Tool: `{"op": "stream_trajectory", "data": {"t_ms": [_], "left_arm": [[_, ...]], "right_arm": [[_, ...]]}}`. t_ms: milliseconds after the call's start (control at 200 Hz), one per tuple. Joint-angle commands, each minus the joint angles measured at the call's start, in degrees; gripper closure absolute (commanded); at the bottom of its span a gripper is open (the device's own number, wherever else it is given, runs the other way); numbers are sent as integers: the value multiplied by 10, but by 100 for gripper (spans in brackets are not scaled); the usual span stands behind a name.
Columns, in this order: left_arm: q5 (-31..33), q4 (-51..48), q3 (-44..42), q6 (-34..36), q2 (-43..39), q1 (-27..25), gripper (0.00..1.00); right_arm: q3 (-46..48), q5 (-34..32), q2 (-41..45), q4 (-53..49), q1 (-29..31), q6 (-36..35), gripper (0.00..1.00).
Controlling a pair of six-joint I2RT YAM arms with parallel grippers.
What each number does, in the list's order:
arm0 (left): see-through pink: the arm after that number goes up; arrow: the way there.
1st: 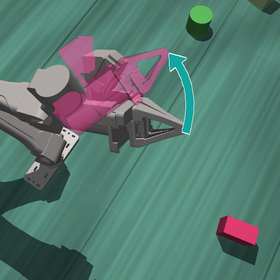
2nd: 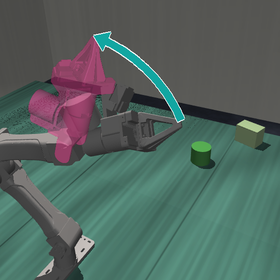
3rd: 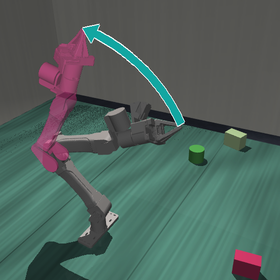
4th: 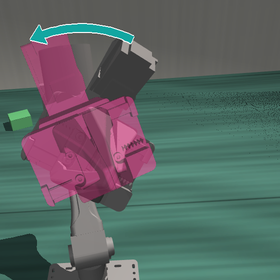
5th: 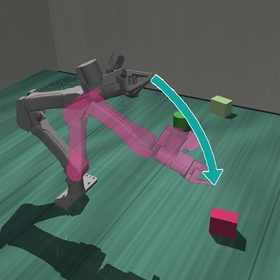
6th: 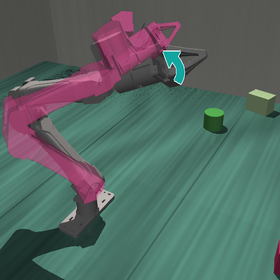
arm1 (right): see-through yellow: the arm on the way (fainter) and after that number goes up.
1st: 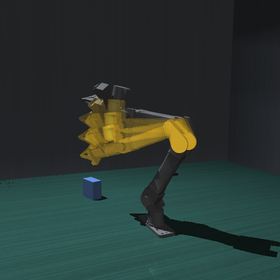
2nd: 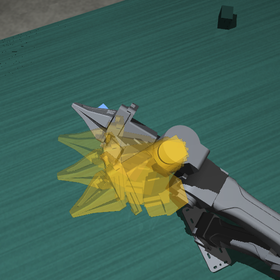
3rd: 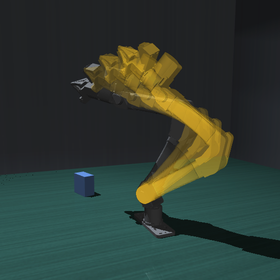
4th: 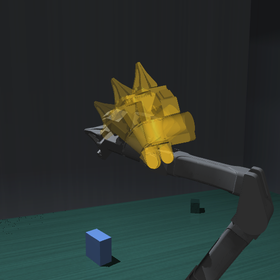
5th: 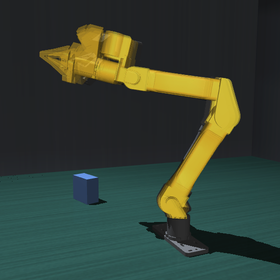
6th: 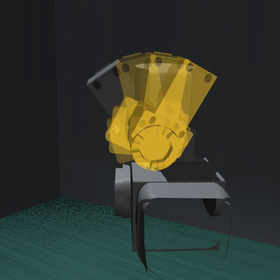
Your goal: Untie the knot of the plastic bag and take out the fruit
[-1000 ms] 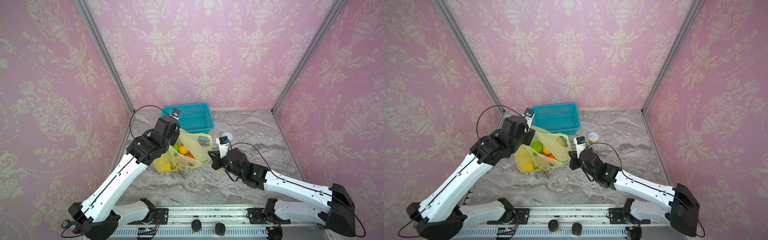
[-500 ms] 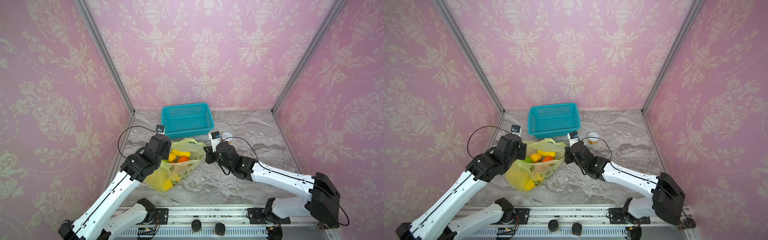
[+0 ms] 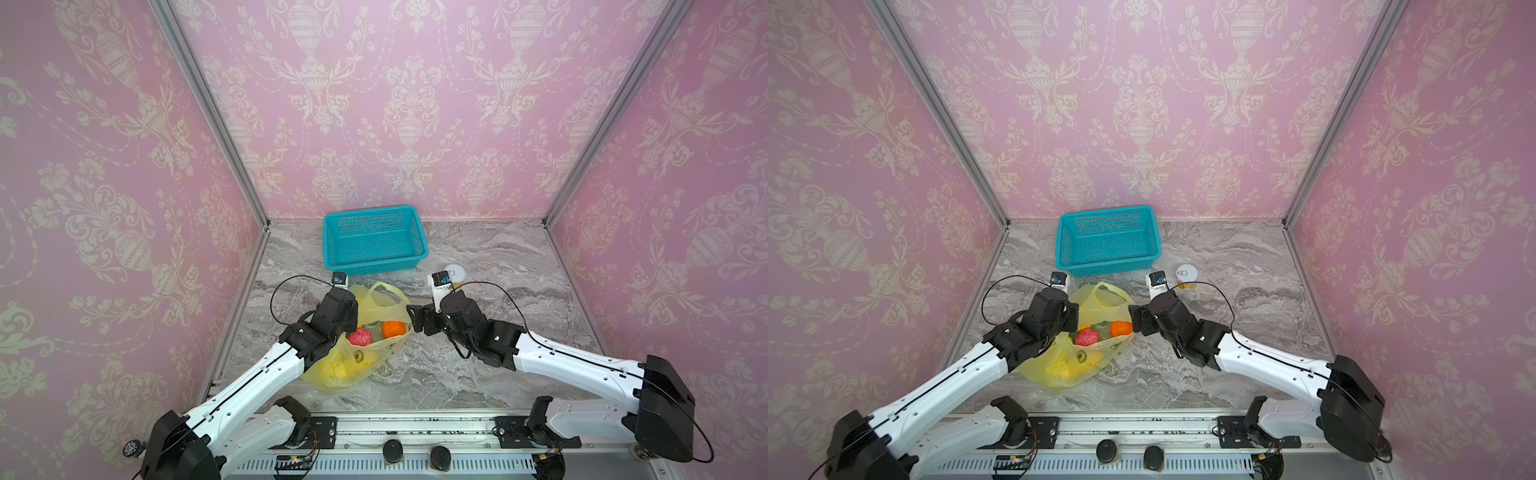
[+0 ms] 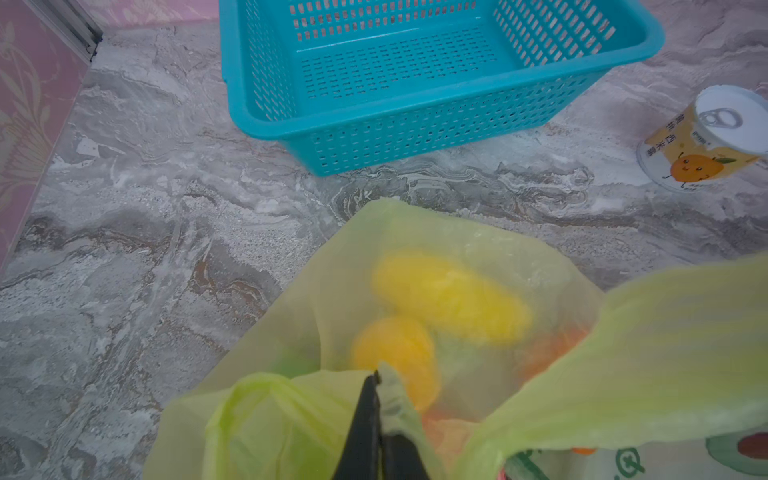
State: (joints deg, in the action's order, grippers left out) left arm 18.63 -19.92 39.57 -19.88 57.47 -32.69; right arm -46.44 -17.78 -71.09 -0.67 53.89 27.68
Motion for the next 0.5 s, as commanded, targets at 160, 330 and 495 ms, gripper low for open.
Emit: {"op": "stream_trajectory", "data": {"t_ms": [160,330,495], "left_arm": [[-3,35,-16,9,-77,5,100],[27,40,-39,8,-137,5,100],[50,28,-40,5,-158,5,100]], "right_arm": [[0,-48,-67,5,32,35,1],[-11,-41,-111,4,36,54,1],[33,-74,-106,24,40,62,7]]}}
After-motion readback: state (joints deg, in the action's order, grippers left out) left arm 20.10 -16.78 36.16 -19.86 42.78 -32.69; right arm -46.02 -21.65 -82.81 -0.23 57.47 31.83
